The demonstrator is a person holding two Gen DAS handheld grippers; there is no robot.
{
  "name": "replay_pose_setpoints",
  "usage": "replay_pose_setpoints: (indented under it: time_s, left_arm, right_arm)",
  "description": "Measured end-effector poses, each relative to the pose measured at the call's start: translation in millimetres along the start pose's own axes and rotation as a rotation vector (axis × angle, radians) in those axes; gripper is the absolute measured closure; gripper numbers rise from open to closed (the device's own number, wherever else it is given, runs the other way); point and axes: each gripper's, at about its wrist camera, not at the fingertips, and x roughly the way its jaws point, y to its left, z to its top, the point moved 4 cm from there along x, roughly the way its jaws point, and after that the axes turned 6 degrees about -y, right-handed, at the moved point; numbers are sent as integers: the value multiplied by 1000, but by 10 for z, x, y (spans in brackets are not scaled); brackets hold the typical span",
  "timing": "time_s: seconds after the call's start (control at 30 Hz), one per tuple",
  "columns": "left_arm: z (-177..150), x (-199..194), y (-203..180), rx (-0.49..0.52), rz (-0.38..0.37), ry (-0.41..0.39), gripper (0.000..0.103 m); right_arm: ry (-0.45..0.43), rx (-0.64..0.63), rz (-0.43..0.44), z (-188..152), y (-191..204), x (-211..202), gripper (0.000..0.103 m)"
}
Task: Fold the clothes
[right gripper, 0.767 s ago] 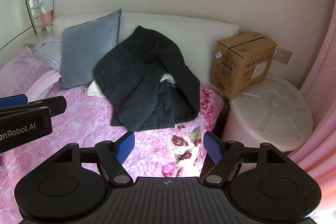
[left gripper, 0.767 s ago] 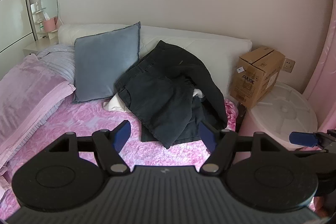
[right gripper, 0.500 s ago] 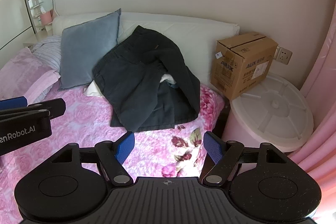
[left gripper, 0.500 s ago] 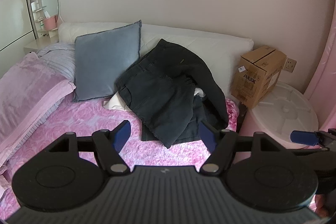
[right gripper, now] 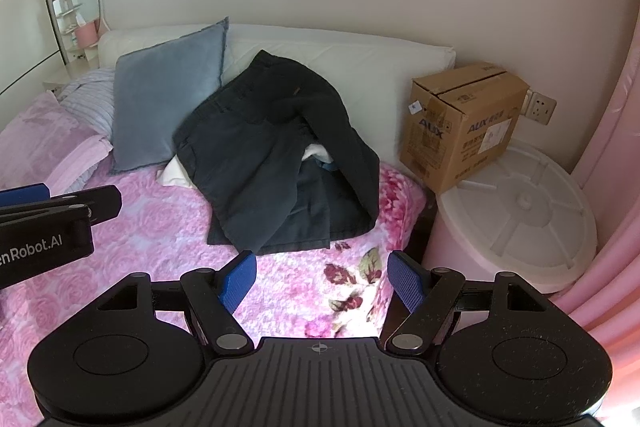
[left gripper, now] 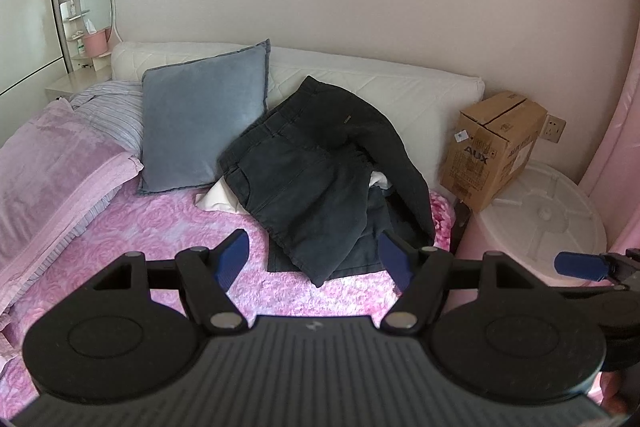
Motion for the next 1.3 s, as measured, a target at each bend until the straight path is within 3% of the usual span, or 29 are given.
replay_pose_setpoints:
  time_s: [0.63,1.1,1.3]
  left_arm:
    - [153,225,-22,-12,6,19,35]
    - [92,548,109,-49,13,93,34]
    - [43,673,177,-67,24,117,34]
  right_arm:
    - [-5,-15,-3,102,-28,133,28]
    - [-12,-23,18,164,-102,331,28]
    - [-19,-14,66,161,-146,468,28]
